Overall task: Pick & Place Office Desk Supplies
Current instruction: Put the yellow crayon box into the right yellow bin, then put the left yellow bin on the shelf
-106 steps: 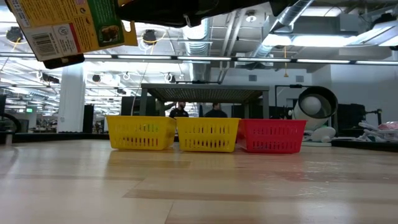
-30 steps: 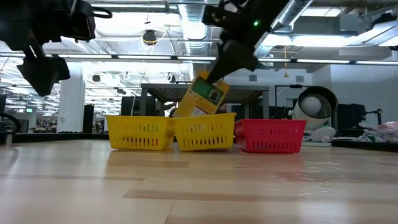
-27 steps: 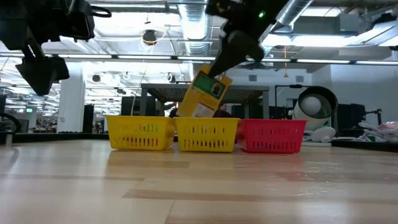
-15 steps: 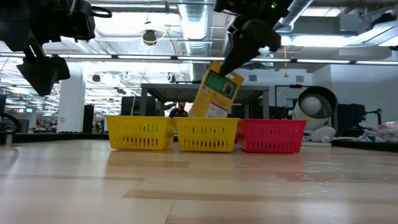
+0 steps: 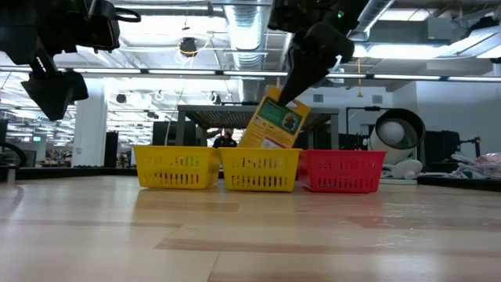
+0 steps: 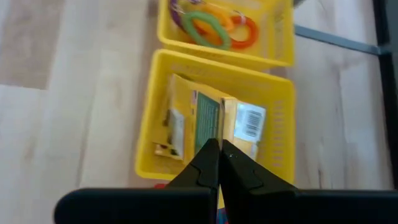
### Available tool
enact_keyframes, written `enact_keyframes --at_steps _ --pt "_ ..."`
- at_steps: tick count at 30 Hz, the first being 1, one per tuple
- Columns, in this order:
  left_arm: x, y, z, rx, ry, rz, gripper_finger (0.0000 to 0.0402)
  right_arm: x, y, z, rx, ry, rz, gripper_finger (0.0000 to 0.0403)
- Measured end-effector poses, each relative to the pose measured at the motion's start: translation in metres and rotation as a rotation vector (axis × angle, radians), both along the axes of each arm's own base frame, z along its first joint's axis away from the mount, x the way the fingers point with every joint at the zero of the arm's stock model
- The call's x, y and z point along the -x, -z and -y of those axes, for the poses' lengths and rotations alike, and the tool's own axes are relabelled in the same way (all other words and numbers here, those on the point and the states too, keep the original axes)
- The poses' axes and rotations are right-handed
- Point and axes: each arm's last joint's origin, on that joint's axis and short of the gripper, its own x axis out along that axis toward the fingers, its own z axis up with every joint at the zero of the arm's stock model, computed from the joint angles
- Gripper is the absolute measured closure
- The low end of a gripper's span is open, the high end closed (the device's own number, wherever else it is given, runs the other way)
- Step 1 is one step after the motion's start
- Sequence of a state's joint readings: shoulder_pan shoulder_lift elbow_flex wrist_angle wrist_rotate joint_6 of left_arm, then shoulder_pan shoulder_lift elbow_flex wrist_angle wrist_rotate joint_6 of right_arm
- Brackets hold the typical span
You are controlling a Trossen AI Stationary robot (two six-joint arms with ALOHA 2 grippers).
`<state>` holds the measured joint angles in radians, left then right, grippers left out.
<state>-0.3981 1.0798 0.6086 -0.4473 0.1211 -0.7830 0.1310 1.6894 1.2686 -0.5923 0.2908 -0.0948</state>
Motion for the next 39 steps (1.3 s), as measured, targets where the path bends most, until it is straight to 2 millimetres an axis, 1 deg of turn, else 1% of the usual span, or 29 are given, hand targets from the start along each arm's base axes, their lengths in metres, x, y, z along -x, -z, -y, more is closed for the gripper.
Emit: enact_keyframes --at_steps 4,11,15,18,22,34,39 --pt "0.000 0.000 0.000 0.000 0.000 0.001 0.0065 -0.001 0.000 0.008 -0.001 0.016 -0.006 0.0403" --pt "0.000 0.000 0.000 0.000 0.000 0.001 0.0065 -0.002 0.001 0.018 -0.060 0.001 -0.013 0.0403" --pt "0.000 0.000 0.000 0.000 0.000 0.001 0.0065 -0.003 0.000 0.019 -0.065 0.001 0.002 0.0403" --pt "0.000 0.000 0.000 0.000 0.000 0.001 0.0065 -0.006 -0.002 0.017 -0.080 -0.055 0.026 0.0394" --pt "0.000 0.000 0.000 0.000 0.000 0.001 0.0065 -0.008 -0.003 0.015 -0.119 -0.094 0.047 0.0362" --pt "0.000 0.000 0.000 0.000 0.000 0.001 0.0065 -0.009 -0.003 0.025 -0.131 -0.051 0.057 0.0238" --pt "0.000 0.000 0.000 0.000 0.000 0.001 0.0065 -0.009 -0.003 0.032 -0.080 -0.004 0.061 0.0200"
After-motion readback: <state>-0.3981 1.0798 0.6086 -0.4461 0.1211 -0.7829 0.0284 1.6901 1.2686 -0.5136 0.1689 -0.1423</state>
